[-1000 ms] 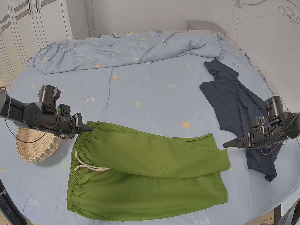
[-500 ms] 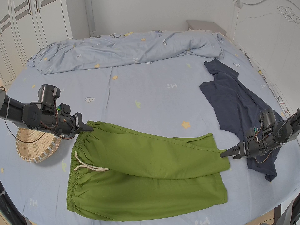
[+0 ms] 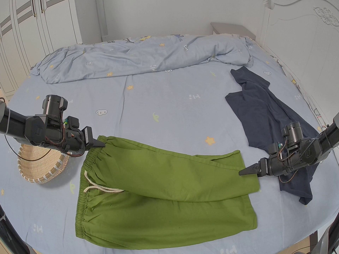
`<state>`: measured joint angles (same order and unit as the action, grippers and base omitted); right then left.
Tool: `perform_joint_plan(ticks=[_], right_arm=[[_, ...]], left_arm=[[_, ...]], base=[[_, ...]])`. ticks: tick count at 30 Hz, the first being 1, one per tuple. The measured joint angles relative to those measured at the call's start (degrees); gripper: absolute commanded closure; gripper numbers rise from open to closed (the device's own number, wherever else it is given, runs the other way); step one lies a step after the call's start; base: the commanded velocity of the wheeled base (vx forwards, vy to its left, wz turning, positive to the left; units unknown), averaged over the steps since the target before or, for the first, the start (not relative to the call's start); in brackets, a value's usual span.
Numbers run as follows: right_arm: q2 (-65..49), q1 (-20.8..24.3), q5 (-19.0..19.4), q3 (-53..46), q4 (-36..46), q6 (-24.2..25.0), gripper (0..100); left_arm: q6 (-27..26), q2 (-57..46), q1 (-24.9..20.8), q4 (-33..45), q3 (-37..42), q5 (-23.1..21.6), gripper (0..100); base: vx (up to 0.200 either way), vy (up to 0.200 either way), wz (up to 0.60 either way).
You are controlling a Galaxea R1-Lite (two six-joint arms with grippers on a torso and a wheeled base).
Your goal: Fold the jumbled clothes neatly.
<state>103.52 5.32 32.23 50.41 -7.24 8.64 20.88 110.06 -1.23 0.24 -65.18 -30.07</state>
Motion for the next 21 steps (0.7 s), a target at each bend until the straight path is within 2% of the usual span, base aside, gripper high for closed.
perform_joint_plan(ticks=[6,7,21], right_arm=[[0.56,-0.13,0.01,-0.38,-1.97,1.56,0],[0.66,-0.22,0.00,-0.41,-2.11,1.58,100],[1.66,-3.64,-0.44,-0.46,-4.06,1.06,100]], left_arm=[[0.00,-0.02,-0.09,0.02,-0.02,0.02,100],[0.00,-0.02,-0.09,0.00,-0.02,0.00,100],[-0.06,0.02,-0.11,0.02,0.05,0.00,100]], base=[[0.000,0.000,0.00],[0.000,0.000,0.00],[0.000,0.000,0.00]])
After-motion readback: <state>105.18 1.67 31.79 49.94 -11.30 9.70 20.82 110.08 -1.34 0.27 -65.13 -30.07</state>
